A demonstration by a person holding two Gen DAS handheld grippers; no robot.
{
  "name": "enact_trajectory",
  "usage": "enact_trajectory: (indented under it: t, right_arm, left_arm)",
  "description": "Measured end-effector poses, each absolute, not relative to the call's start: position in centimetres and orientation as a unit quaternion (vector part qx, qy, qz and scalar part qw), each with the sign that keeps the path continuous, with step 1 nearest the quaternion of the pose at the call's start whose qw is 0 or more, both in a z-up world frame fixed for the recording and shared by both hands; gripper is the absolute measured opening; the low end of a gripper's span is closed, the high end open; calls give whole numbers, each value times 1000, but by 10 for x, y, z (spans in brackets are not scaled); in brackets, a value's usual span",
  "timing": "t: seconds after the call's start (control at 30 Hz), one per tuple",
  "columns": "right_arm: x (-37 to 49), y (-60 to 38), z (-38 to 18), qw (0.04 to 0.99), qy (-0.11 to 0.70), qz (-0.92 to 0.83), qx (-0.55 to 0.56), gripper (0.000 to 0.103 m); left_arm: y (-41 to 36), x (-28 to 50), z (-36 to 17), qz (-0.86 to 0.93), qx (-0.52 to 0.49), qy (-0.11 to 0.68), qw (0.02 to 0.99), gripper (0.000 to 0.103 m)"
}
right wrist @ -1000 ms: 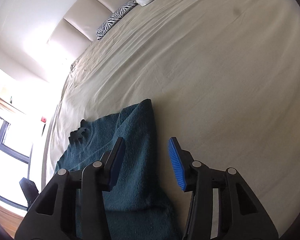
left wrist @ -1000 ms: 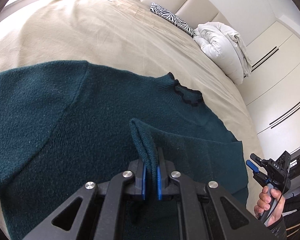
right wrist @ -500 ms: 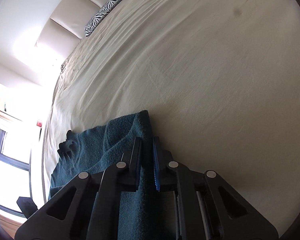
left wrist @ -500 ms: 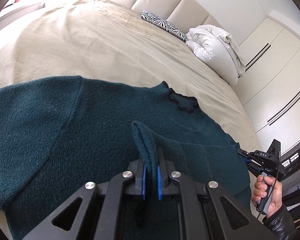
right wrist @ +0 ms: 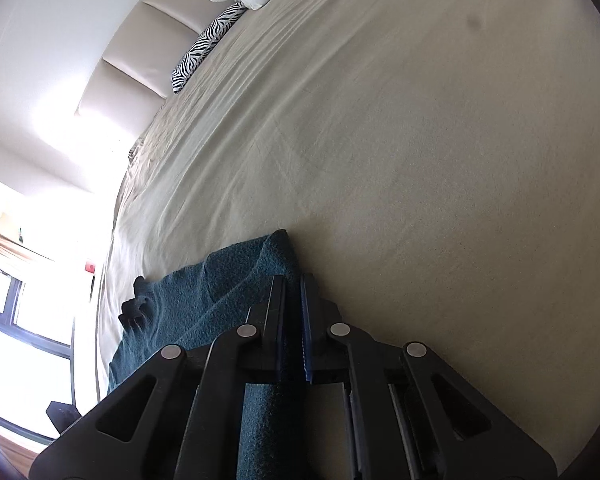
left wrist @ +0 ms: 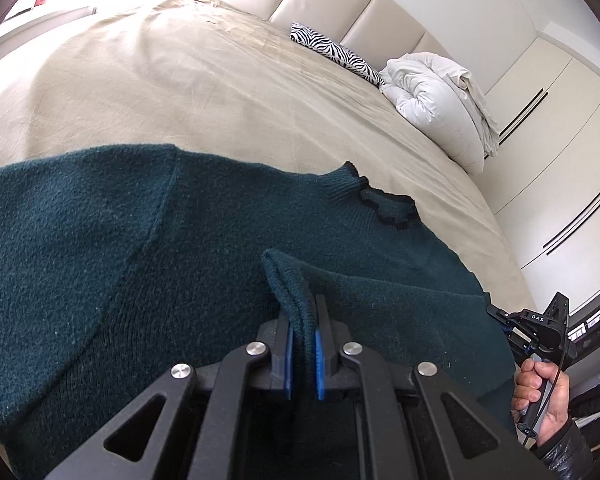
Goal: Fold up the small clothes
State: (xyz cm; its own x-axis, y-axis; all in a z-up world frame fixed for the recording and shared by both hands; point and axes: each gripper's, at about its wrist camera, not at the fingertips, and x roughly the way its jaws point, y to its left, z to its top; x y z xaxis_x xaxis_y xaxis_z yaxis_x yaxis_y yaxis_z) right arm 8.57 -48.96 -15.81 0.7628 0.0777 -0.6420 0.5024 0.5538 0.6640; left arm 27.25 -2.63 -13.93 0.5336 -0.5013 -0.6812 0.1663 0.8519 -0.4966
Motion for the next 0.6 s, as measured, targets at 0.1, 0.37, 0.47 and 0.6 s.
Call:
enact_trajectory:
  t: [0.1, 0.37, 0.47, 0.6]
  right_arm:
    - [85, -490, -158, 819, 315, -131, 461, 5]
    - [87, -486, -150, 829, 334, -148, 424, 5]
    - [74, -467, -118, 848, 326, -177, 379, 9]
    - [60, -421, -89, 882, 309, -111, 339, 9]
  left_arm:
    - [-23, 272, -142, -202, -198, 439, 853, 12]
    - [-22, 272, -141, -211, -192, 438, 852, 15]
    - [-24, 264, -131, -201, -177, 432, 861, 34]
    - [-31, 248, -121, -168, -137, 411, 885, 65]
